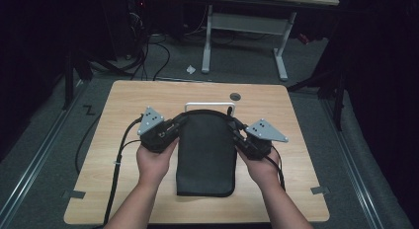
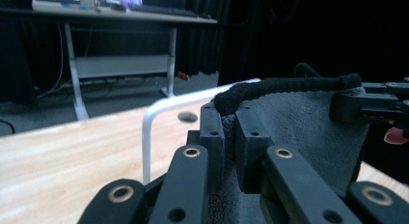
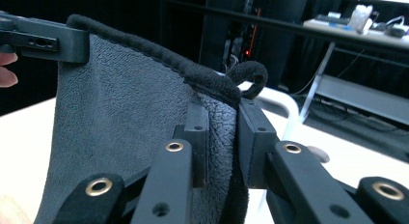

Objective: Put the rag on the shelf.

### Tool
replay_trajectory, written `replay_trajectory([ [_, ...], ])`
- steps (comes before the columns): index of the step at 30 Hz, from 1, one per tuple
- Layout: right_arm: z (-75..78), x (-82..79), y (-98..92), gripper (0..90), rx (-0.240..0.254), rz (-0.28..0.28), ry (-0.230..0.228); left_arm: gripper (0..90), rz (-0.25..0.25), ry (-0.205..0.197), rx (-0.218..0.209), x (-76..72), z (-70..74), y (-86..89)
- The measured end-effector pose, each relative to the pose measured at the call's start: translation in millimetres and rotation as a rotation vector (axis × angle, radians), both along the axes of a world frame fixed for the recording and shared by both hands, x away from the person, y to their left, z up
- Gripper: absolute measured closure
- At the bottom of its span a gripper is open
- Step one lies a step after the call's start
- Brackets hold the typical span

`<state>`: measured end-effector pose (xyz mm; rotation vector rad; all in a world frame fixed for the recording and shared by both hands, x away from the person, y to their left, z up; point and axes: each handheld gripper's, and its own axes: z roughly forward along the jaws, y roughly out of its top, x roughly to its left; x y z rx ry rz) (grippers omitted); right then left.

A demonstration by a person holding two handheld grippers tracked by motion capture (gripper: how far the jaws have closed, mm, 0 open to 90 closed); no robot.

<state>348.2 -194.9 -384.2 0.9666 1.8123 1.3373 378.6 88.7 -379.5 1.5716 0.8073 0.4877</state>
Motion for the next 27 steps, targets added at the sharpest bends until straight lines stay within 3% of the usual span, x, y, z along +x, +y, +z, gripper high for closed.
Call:
replay_trajectory([
  [11,35.6,5.6,-2.6,77.3,0.013,-0.012,-0.081,83.7,0.003,-0.082,-0.015,7.2,35.1,-0.2],
  [27,56.5,30.3,-2.4,77.3,0.003,-0.031,-0.111,83.8,0.005,-0.104,0.0,36.9,50.7,-2.1],
])
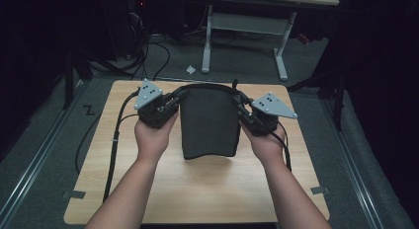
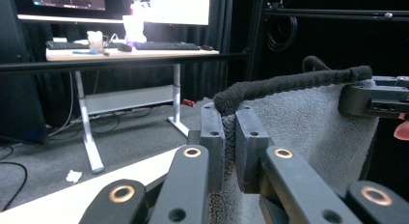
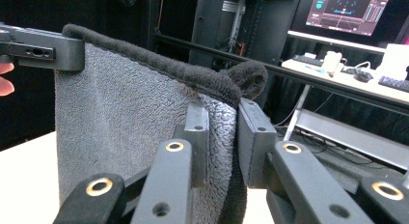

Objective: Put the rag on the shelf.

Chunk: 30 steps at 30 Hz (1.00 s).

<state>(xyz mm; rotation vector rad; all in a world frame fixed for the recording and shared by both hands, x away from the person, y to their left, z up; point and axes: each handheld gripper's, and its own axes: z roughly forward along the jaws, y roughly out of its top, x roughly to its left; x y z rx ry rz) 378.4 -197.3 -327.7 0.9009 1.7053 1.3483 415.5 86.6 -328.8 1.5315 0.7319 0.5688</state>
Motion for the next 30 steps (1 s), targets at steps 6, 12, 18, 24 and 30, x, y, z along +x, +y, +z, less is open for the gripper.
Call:
replay_trajectory([
  [6,7.8,21.8,-1.0,77.3,0.012,-0.003,0.004,83.8,0.018,-0.016,0.023,19.8,10.6,-2.9],
  [12,12.6,44.1,-1.1,77.3,0.018,-0.006,0.006,83.7,0.034,-0.021,0.032,43.0,16.3,-4.6],
  [18,16.6,63.6,-2.2,77.4,0.021,-0.006,0.003,83.7,0.041,-0.006,0.013,68.5,17.2,-6.2],
  [24,9.5,90.1,-5.5,77.4,0.002,0.003,0.006,83.7,0.06,0.021,0.032,92.1,8.6,-8.2],
  [30,3.2,113.1,-4.6,77.3,-0.034,0.002,0.022,83.7,0.072,0.047,0.071,109.6,0.2,-9.4],
])
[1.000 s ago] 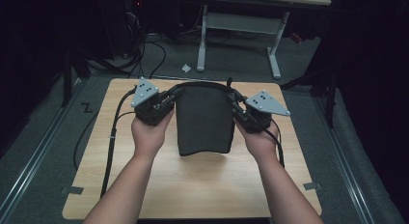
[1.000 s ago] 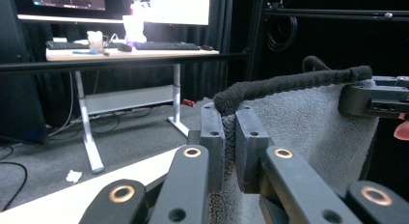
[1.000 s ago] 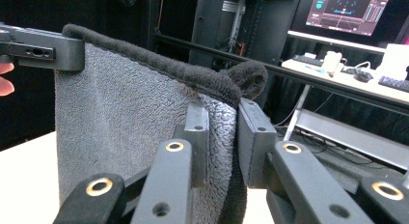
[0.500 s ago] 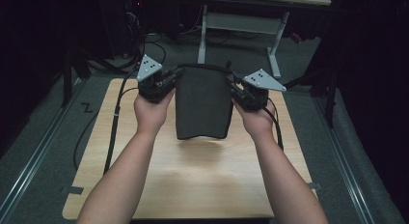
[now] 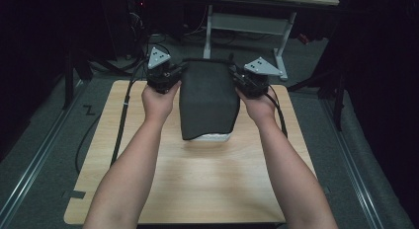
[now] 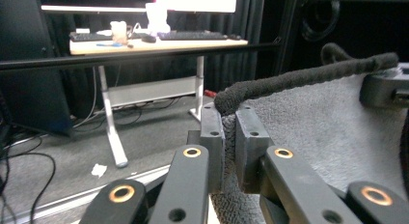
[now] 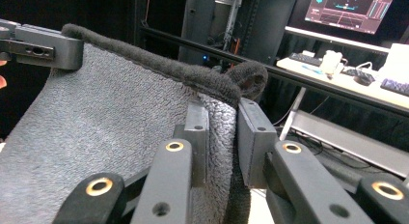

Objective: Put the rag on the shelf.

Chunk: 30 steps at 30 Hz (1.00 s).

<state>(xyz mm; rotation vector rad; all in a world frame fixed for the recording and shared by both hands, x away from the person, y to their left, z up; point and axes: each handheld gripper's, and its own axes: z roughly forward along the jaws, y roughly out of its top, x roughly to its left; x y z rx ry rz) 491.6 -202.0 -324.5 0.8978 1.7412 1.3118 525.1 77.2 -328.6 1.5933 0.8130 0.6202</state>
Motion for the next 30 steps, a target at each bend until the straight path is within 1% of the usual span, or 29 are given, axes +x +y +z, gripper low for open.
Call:
replay_trajectory([
  [2,-3.7,6.5,-0.2,77.3,-0.018,-0.003,0.012,83.6,0.0,0.024,0.015,6.8,-5.6,0.0],
  [3,-6.2,9.7,-0.5,77.3,-0.029,0.003,0.021,83.7,-0.003,0.059,0.013,12.1,-11.8,0.3],
  [4,-10.6,13.2,-0.7,77.4,-0.04,0.008,0.036,83.8,-0.003,0.088,0.012,15.6,-18.0,0.3],
  [5,-15.6,15.8,-1.1,77.4,-0.042,0.012,0.058,83.9,-0.004,0.106,0.021,18.0,-24.5,-0.7],
  [6,-21.7,18.3,-1.2,77.5,-0.058,0.008,0.073,84.1,-0.008,0.123,0.035,19.6,-30.7,-2.0],
  [7,-27.3,21.0,-2.1,77.5,-0.07,0.006,0.101,84.2,-0.015,0.139,0.046,20.7,-36.5,-3.2],
  [8,-36.3,24.4,-7.0,77.5,-0.063,0.011,0.129,84.4,-0.02,0.148,0.053,21.3,-41.4,-4.3],
  [11,-45.2,26.7,-11.7,77.5,-0.068,0.017,0.156,84.6,-0.036,0.167,0.055,21.8,-51.5,-5.3],
  [12,-45.2,26.7,-11.7,77.5,-0.068,0.017,0.156,84.6,-0.036,0.171,0.059,21.9,-54.0,-6.1],
  [13,-48.2,27.3,-12.3,77.5,-0.075,0.018,0.168,84.6,-0.035,0.179,0.062,22.2,-56.3,-6.8],
  [15,-49.1,28.1,-12.5,77.4,-0.077,0.02,0.173,84.6,-0.031,0.204,0.068,24.1,-60.1,-6.6],
  [17,-52.6,30.8,-12.2,77.5,-0.076,0.024,0.194,84.6,-0.029,0.219,0.067,25.0,-63.0,-6.7],
  [18,-52.6,30.8,-12.2,77.5,-0.076,0.024,0.194,84.6,-0.028,0.225,0.066,25.0,-64.7,-6.8],
  [21,-56.9,34.4,-15.0,77.5,-0.055,0.037,0.222,84.6,-0.035,0.24,0.069,25.0,-70.4,-6.4],
  [23,-61.3,35.3,-15.2,77.5,-0.062,0.037,0.242,84.7,-0.041,0.251,0.072,24.9,-74.9,-6.2],
  [26,-64.1,35.8,-15.4,77.5,-0.066,0.038,0.249,84.8,-0.045,0.27,0.071,24.7,-81.6,-6.5],
  [27,-67.0,36.4,-15.7,77.5,-0.069,0.034,0.259,84.8,-0.046,0.272,0.074,24.4,-83.3,-6.8],
  [30,-70.1,37.1,-16.2,77.5,-0.066,0.032,0.269,84.8,-0.05,0.281,0.074,24.1,-87.8,-7.1],
])
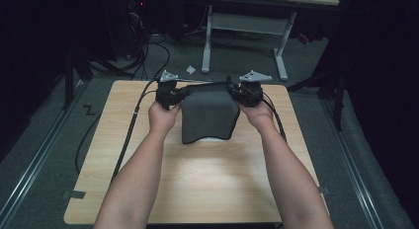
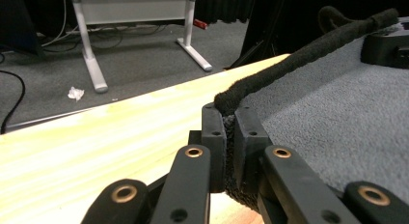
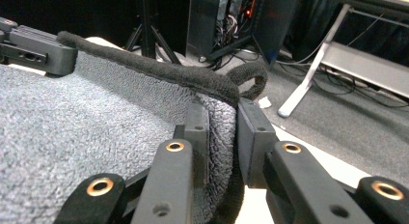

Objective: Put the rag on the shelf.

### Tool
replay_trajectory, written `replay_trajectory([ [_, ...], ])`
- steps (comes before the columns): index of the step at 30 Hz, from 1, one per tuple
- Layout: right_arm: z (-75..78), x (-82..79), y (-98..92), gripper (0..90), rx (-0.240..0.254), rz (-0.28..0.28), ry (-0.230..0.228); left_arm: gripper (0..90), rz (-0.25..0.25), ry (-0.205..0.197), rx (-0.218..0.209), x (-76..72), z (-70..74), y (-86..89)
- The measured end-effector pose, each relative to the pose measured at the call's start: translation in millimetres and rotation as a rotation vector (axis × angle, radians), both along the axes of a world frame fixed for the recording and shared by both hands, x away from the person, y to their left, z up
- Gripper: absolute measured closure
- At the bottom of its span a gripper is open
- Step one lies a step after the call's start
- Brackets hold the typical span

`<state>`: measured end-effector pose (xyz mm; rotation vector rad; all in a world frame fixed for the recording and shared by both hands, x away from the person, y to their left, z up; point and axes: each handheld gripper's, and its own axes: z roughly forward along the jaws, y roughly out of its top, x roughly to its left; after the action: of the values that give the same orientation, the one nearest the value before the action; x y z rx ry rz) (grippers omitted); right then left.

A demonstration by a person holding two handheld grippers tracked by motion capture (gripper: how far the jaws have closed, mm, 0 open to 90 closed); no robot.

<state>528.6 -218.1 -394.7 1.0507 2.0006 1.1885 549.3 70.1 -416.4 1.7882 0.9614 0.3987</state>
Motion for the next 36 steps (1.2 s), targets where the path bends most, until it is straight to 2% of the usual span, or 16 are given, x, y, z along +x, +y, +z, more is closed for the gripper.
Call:
replay_trajectory([
  [6,-6.1,0.7,-0.9,77.5,0.012,0.005,0.017,84.8,-0.004,0.012,-0.006,-0.3,-5.4,1.6],
  [15,-16.5,5.3,-1.9,77.3,0.045,0.006,0.075,84.8,-0.012,0.04,-0.002,-3.6,-15.7,3.6],
  [21,-26.0,6.2,-1.0,77.3,0.05,0.009,0.101,84.8,-0.014,0.062,-0.007,-5.7,-26.8,5.5],
  [31,-40.7,8.5,-5.3,76.6,0.109,0.014,0.154,84.7,-0.023,0.097,-0.022,-7.1,-42.0,7.8],
  [33,-45.3,9.1,-6.6,76.2,0.138,0.015,0.173,84.7,-0.023,0.103,-0.032,-7.5,-44.7,8.9],
  [36,-47.5,9.0,-6.8,75.8,0.145,0.016,0.178,84.7,-0.03,0.11,-0.033,-8.5,-48.5,9.7],
])
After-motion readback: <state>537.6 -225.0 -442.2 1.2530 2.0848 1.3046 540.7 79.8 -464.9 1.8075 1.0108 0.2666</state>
